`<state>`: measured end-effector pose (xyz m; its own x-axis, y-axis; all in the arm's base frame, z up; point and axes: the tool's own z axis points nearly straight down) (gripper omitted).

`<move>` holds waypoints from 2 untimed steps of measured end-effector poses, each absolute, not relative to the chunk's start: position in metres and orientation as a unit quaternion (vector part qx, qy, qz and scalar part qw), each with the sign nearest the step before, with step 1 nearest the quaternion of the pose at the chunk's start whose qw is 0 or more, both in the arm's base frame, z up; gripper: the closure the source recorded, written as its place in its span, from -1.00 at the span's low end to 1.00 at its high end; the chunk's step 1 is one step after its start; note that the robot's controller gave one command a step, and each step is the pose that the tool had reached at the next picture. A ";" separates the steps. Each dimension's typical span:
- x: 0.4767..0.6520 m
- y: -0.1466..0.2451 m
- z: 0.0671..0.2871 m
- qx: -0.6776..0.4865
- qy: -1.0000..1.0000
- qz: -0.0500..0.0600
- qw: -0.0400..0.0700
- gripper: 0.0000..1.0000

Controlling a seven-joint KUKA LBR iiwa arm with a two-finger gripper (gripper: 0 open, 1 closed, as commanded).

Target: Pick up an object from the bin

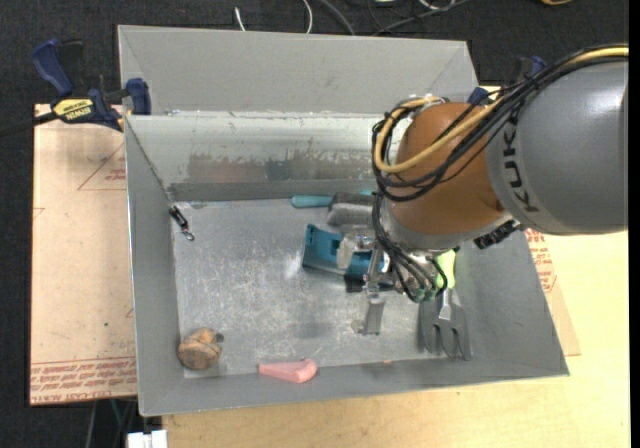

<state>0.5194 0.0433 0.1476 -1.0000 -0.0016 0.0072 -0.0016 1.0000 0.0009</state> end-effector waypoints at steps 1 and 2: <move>0.521 0.043 0.152 0.000 -1.000 -0.001 0.000 -1.00; 0.523 0.041 0.114 -0.020 -1.000 -0.001 0.000 -1.00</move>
Offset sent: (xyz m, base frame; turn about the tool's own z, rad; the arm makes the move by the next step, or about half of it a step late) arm 0.0033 -0.0030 -0.0405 0.0482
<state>0.5234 0.0411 0.1141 -0.9992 0.0390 0.0005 0.0390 0.9992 0.0025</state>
